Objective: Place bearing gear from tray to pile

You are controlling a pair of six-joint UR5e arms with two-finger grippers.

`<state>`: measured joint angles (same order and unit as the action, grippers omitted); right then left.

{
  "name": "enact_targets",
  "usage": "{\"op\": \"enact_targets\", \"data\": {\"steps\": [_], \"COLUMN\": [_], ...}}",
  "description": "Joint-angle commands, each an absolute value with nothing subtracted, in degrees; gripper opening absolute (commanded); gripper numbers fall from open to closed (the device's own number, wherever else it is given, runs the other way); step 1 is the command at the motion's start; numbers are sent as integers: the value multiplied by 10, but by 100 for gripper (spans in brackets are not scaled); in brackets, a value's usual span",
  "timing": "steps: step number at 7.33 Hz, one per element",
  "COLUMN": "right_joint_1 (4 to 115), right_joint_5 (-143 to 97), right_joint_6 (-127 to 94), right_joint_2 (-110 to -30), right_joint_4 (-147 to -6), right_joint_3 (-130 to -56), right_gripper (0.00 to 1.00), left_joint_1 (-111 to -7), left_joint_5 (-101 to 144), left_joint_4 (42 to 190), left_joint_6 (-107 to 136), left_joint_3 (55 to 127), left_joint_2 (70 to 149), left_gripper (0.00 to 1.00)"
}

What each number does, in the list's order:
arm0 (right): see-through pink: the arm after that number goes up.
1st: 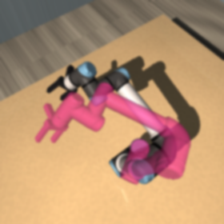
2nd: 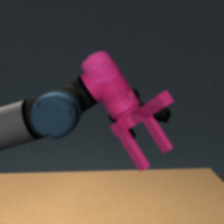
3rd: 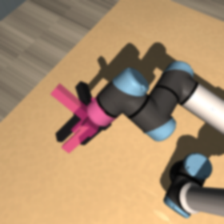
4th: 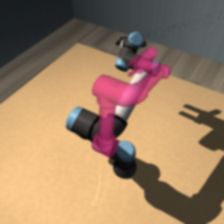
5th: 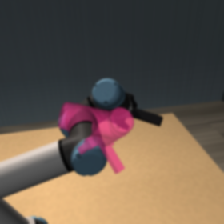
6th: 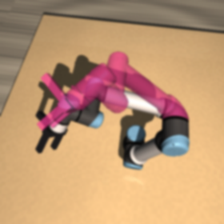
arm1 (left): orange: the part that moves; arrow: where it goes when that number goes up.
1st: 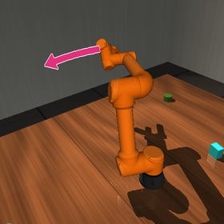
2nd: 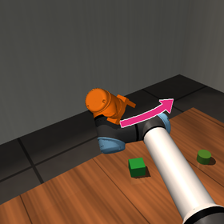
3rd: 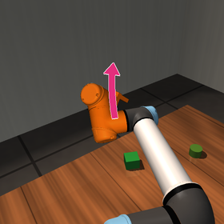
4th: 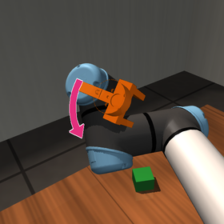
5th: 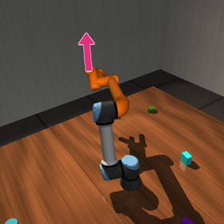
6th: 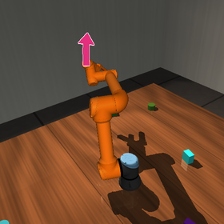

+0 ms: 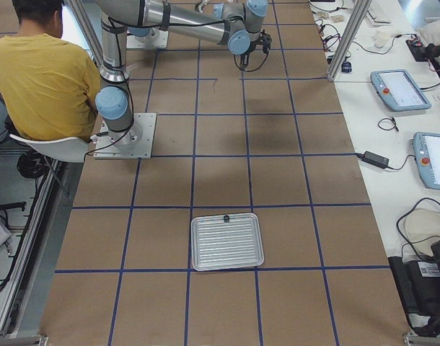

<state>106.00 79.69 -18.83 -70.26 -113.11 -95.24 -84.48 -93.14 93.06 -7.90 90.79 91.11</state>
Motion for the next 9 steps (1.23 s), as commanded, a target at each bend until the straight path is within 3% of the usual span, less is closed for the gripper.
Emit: {"op": "enact_targets", "data": {"steps": [1, 2, 3, 4, 6, 9], "right_joint_1": [1146, 1154, 1152, 1152, 1127, 931], "right_joint_5": [774, 773, 773, 773, 780, 781], "right_joint_6": [-267, -265, -244, -241, -195, 91], "right_joint_2": [-638, -625, -622, -624, -647, -748], "right_joint_4": [-1233, -1244, -1245, -1245, -1238, -1082], "right_joint_3": [-968, -969, -973, -989, -988, -974], "right_gripper": [9, 17, 38, 99, 100, 100], "left_joint_1": [-846, -845, -845, -842, -837, -845], "left_joint_5": [-932, -931, -932, -931, -932, -924], "left_joint_4": [931, 930, 930, 931, 930, 919], "left_joint_6": [-80, -80, -81, -81, -79, -60], "left_joint_3": [908, 908, 907, 907, 907, 908], "left_joint_2": [911, 913, 913, 915, 918, 940], "left_gripper": [100, 100, 100, 100, 100, 100]}}
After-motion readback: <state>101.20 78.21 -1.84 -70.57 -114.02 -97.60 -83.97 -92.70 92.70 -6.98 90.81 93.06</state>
